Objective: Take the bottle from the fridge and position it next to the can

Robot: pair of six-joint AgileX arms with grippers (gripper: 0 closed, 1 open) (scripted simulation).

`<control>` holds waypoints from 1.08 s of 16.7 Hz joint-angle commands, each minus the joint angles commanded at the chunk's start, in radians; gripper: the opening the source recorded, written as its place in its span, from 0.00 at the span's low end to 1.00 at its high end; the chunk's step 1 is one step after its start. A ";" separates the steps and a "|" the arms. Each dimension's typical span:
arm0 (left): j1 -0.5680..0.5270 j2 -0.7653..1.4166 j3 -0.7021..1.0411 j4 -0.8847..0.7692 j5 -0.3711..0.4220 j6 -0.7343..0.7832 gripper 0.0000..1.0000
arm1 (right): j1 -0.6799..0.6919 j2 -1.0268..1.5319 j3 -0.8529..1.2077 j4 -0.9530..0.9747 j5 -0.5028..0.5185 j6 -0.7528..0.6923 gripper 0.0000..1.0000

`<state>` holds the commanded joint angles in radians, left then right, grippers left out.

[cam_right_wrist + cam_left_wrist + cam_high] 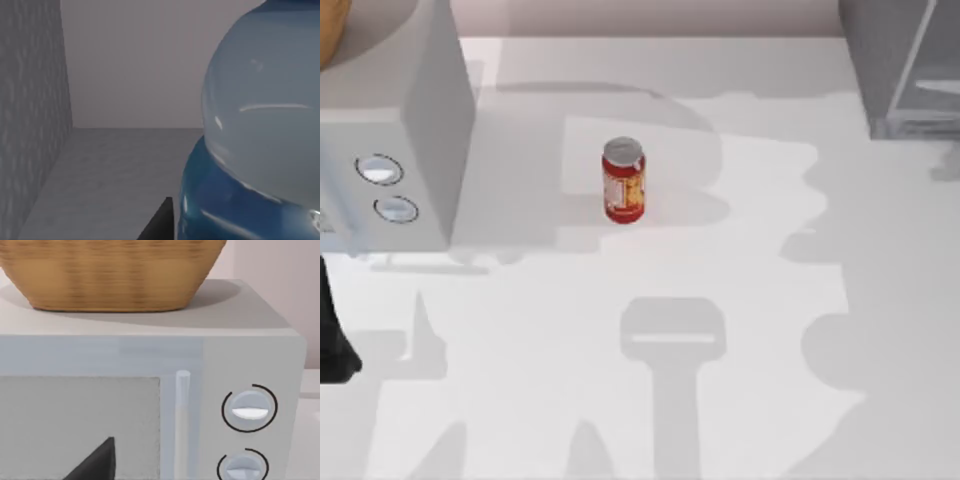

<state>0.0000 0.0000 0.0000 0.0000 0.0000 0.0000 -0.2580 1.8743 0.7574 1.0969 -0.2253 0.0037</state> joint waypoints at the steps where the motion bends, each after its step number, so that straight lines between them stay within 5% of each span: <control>1: 0.000 0.000 0.000 0.000 0.000 0.000 1.00 | -0.006 -0.026 -0.040 0.017 -0.006 0.000 0.00; 11: 0.000 0.000 0.000 0.000 0.000 0.000 1.00 | 0.028 -0.034 -0.075 0.062 0.023 0.001 0.00; 18: 0.000 0.000 0.000 0.000 0.000 0.000 1.00 | 0.429 0.169 0.029 0.173 0.417 -0.002 0.00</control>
<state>0.0000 0.0000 0.0000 0.0000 0.0000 0.0000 0.1714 2.0433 0.7865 1.2701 0.1921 0.0014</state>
